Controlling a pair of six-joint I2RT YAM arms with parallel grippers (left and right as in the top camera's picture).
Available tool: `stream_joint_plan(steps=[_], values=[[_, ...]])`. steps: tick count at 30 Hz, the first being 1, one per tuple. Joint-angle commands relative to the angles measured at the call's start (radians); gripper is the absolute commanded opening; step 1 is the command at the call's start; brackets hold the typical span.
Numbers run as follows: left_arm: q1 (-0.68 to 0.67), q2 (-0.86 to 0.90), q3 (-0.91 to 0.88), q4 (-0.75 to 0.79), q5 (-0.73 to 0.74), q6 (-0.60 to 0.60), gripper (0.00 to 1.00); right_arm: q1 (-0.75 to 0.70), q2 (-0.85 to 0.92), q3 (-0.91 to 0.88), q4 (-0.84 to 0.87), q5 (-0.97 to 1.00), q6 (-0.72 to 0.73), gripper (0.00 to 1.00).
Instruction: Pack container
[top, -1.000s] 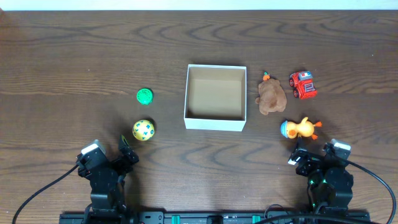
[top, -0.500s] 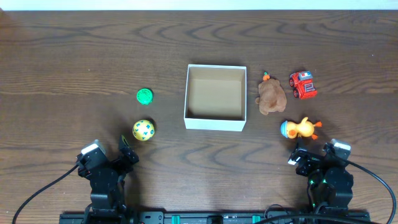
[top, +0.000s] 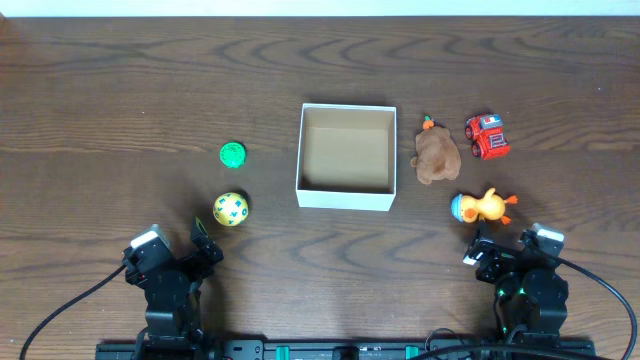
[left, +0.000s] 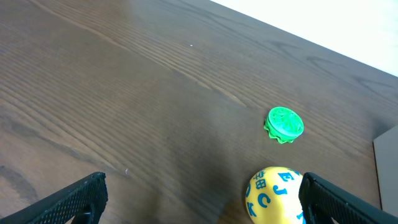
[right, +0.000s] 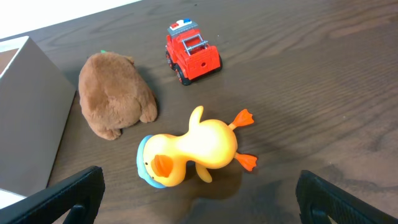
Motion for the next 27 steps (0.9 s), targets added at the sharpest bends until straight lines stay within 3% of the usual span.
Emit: stream_joint_plan(steps=[1, 8, 10, 16, 22, 27], values=[[0.005, -0.006, -0.017, 0.004, -0.006, -0.001, 0.98, 0.007, -0.004, -0.002, -0.001, 0.003, -0.012, 0.99], [0.005, -0.006, -0.016, -0.018, 0.013, -0.002, 0.98, 0.007, -0.004, -0.002, 0.003, 0.022, -0.032, 0.99], [0.005, -0.005, -0.016, -0.018, 0.068, -0.002, 0.98, 0.007, -0.004, -0.003, 0.072, 0.018, -0.023, 0.99], [0.005, -0.005, -0.016, -0.018, 0.226, -0.002, 0.98, 0.007, -0.004, -0.003, 0.223, -0.270, 0.202, 0.99], [0.005, 0.047, 0.060, -0.037, 0.287, -0.017, 0.98, 0.007, 0.058, 0.034, 0.290, -0.399, 0.115, 0.99], [0.005, 0.266, 0.235, -0.051, 0.286, -0.016, 0.98, 0.007, 0.319, 0.246, 0.229, -0.391, 0.011, 0.99]])
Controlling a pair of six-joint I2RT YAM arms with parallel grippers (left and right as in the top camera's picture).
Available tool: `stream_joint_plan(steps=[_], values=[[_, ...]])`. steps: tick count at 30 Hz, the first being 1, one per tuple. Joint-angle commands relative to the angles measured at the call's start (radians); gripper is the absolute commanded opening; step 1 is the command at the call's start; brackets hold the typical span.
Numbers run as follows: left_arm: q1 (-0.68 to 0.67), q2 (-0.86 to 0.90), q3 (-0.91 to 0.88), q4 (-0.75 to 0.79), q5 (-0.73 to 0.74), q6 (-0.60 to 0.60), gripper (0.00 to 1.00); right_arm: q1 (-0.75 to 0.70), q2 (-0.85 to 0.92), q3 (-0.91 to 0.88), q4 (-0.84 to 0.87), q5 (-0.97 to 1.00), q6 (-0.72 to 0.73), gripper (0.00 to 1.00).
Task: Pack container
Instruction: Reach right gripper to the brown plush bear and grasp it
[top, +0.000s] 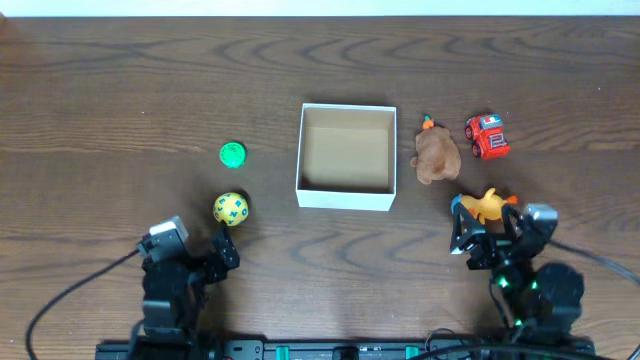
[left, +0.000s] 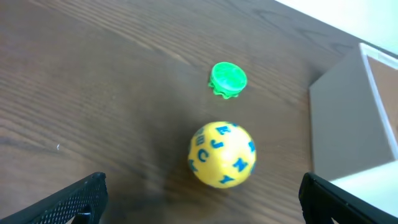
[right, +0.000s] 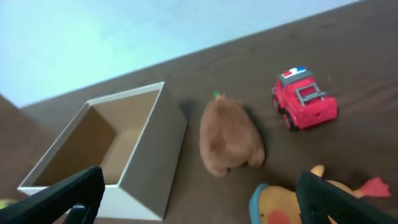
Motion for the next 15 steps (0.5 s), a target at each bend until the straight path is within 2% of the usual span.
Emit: stream_joint_plan(steps=[1, 6, 12, 15], values=[[0.005, 0.166, 0.169, -0.007, 0.019, -0.009, 0.98, 0.007, 0.187, 0.201, -0.043, -0.027, -0.094, 0.99], [0.005, 0.451, 0.407, -0.099, 0.017, -0.008, 0.98, 0.011, 0.559, 0.585, -0.264, -0.006, -0.160, 0.99], [0.005, 0.777, 0.676, -0.237, 0.016, 0.061, 0.98, 0.063, 1.001, 1.088, -0.594, 0.055, -0.230, 0.99], [0.005, 0.890, 0.752, -0.285, 0.000, 0.063, 0.98, 0.095, 1.174, 1.250, -0.682, 0.088, -0.257, 0.99]])
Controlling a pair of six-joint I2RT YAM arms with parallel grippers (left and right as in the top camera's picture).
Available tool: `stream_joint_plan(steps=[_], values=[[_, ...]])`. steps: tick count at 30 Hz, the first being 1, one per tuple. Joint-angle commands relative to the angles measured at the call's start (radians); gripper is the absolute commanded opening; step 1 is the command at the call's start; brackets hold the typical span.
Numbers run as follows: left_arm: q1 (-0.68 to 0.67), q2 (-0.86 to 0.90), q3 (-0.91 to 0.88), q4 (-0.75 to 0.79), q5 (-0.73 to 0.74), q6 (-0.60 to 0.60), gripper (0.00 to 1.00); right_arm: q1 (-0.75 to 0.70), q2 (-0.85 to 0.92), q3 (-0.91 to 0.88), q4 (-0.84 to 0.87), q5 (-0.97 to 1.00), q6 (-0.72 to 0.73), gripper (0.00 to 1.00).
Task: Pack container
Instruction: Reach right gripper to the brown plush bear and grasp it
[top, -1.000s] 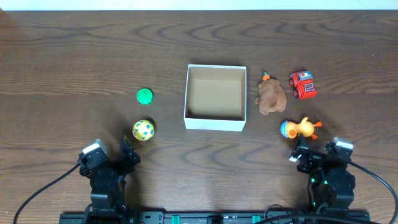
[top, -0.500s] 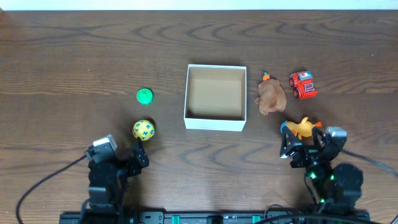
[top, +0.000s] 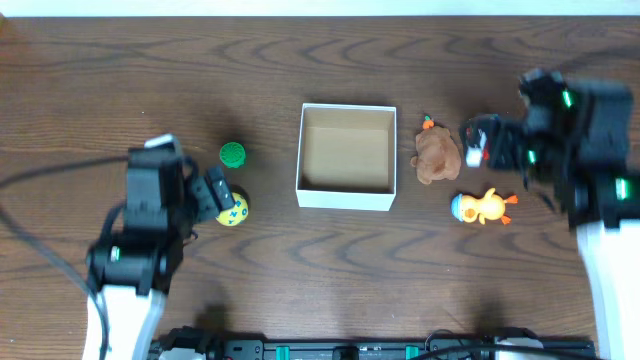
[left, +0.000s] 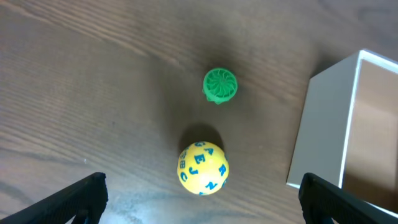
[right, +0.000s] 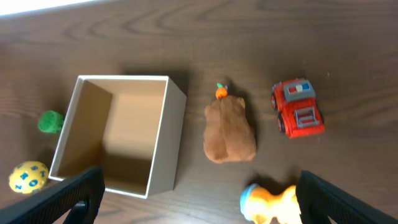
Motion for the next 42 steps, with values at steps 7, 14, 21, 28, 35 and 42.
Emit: stream_joint_plan(steps=[7, 14, 21, 28, 35, 42], values=[[0.005, 0.206, 0.084, -0.050, -0.018, 0.029, 0.98, 0.055, 0.381, 0.200, -0.018, 0.029, -0.060, 0.99], [0.005, 0.245, 0.083, -0.079, -0.018, 0.029, 0.98, 0.056, 0.564, 0.200, -0.026, 0.029, -0.011, 0.97], [0.005, 0.249, 0.083, -0.079, -0.018, 0.029, 0.98, 0.056, 0.720, 0.200, -0.027, 0.059, 0.047, 0.95], [0.005, 0.250, 0.083, -0.079, -0.018, 0.029, 0.98, 0.057, 0.803, 0.200, -0.010, 0.068, 0.056, 0.90], [0.005, 0.250, 0.083, -0.079, -0.018, 0.029, 0.98, 0.073, 0.810, 0.200, 0.013, 0.168, 0.055, 0.86], [0.005, 0.250, 0.083, -0.079, -0.018, 0.029, 0.98, 0.101, 0.830, 0.192, 0.018, 0.187, 0.040, 0.80]])
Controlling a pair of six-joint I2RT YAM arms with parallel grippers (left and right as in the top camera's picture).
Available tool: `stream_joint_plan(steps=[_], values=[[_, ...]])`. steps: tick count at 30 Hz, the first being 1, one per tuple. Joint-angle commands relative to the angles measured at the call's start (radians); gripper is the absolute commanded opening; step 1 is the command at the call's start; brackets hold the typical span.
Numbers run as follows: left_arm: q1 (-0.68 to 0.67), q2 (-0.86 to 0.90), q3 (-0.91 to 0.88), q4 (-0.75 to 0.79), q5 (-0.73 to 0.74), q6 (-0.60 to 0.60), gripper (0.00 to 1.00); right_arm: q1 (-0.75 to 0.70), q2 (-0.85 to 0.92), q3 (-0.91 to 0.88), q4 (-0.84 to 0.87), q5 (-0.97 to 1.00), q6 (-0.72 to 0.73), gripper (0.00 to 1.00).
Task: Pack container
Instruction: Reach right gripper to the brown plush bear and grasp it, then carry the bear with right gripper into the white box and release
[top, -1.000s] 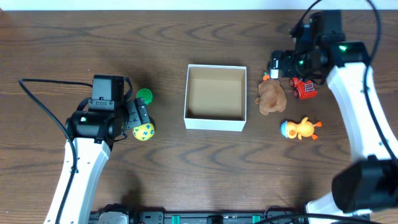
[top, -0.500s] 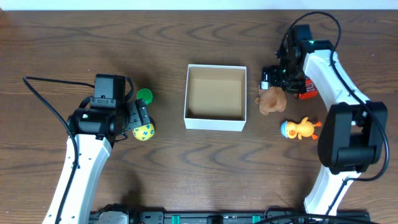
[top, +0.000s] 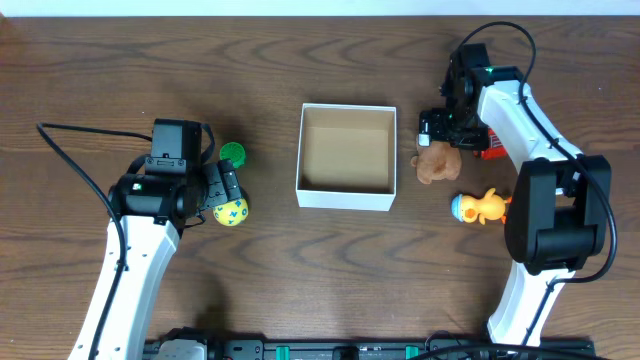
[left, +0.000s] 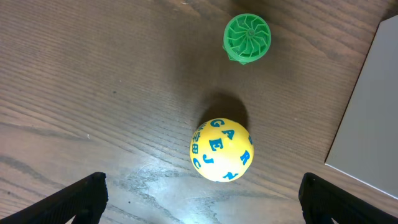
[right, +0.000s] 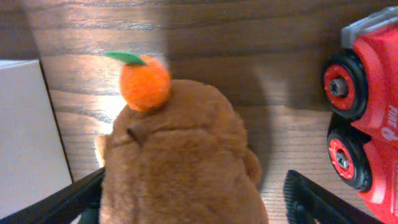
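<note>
An open white box (top: 347, 157) stands mid-table with nothing inside. A brown plush (right: 183, 168) with an orange on its head lies just right of the box; my right gripper (right: 193, 205) is open and low around it, one finger on each side. Left of the box rest a yellow letter ball (left: 221, 149) and a green ridged disc (left: 247, 38). My left gripper (left: 202, 202) is open above the table just near of the ball. A red fire truck (right: 367, 99) and a yellow duck (top: 482, 206) lie right of the plush.
The box's right wall (right: 28, 130) is close to the plush on the left. The truck sits right beside the right gripper's outer finger. The box's left wall (left: 367, 106) is right of the ball.
My right gripper went from high above the box and toys down to the plush, fingers now on both sides. My left gripper came lower over the ball. Nothing has been lifted.
Both arms sat folded at the near edge, grippers open, facing the toys. They then rose and reached out over the table, left over the ball and disc, right over the plush and truck. Now both are low over their toys, which lie where they were.
</note>
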Motion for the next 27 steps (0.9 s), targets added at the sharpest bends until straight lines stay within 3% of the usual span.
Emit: stream_joint_plan(steps=[1, 6, 10, 14, 21, 27], values=[[0.005, 0.003, 0.019, -0.005, -0.011, 0.009, 0.98, 0.031, 0.027, 0.008, 0.003, 0.029, -0.001, 0.71], [0.005, 0.003, 0.019, -0.005, -0.011, 0.009, 0.98, 0.047, 0.005, 0.019, 0.003, 0.029, -0.005, 0.24], [0.005, 0.003, 0.019, -0.005, -0.011, 0.009, 0.98, 0.060, -0.069, 0.051, -0.030, 0.029, -0.005, 0.11], [0.005, 0.003, 0.019, -0.005, -0.011, 0.009, 0.98, 0.105, -0.206, 0.084, -0.040, 0.029, -0.004, 0.01], [0.005, 0.003, 0.019, -0.005, -0.011, 0.009, 0.98, 0.277, -0.405, 0.089, 0.028, 0.029, 0.064, 0.01], [0.005, 0.003, 0.019, -0.005, -0.011, 0.009, 0.98, 0.429, -0.362, 0.055, 0.107, 0.082, 0.309, 0.01]])
